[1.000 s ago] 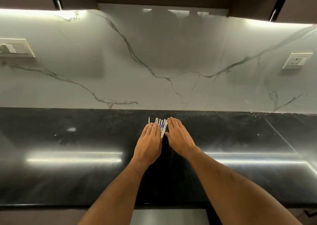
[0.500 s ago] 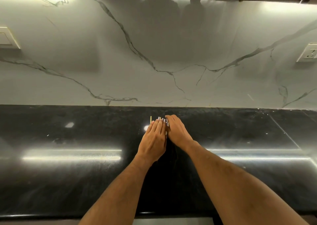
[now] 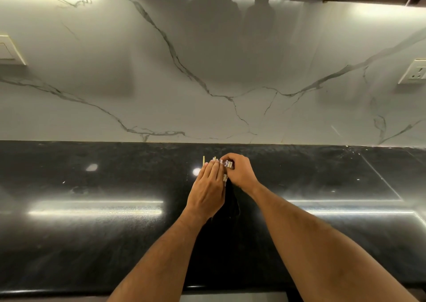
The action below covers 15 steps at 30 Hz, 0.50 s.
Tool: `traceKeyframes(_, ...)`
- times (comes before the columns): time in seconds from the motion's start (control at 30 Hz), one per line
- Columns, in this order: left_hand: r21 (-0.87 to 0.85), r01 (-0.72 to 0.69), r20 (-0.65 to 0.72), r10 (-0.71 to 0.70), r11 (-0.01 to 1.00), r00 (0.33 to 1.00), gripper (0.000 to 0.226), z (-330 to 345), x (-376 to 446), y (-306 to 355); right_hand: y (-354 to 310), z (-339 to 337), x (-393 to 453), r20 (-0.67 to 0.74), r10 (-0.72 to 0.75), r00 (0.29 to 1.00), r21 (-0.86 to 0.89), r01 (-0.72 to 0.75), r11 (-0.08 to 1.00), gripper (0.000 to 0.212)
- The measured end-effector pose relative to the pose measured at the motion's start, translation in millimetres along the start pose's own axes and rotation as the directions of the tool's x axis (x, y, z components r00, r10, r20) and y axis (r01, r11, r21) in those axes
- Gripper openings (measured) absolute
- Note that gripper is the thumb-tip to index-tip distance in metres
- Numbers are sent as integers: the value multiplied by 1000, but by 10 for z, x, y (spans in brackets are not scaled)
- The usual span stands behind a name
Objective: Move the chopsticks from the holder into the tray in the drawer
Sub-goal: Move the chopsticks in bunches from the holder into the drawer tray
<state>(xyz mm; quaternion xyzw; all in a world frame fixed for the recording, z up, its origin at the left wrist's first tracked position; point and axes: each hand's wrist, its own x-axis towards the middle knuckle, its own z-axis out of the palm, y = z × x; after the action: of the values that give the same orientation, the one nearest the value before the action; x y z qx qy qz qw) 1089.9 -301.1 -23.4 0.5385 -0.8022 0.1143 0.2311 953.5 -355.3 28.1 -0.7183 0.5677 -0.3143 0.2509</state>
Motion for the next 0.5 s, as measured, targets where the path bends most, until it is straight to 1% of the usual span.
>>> traceKeyframes(0.1,-5,2,-3,-2,1000,1000,55,-12,-6,-5,3,-39,-12,-24,-8,1000,7,8,1000,20)
traceKeyframes(0.2,-16,5,-26,-5,1000,1000,57,-28,-10,10,2,-103,-27,0,12,1000,26,-12,1000,17)
traceKeyframes(0.27,-55,6,-52,-9,998,999,54,-35,-5,38,-11,-154,-41,18,34,999,58,-35,998,15)
traceKeyframes(0.33,-136,13,-74,-23,991,997,49,-49,4,78,-33,-210,-61,26,40,999,104,-42,994,14)
traceKeyframes(0.4,-247,44,-77,-65,968,995,46,-60,18,118,-65,-274,-82,31,40,999,142,-44,989,15)
traceKeyframes(0.5,-414,171,-4,-189,894,982,52,-64,42,169,-124,-358,-107,63,12,998,161,-22,987,18)
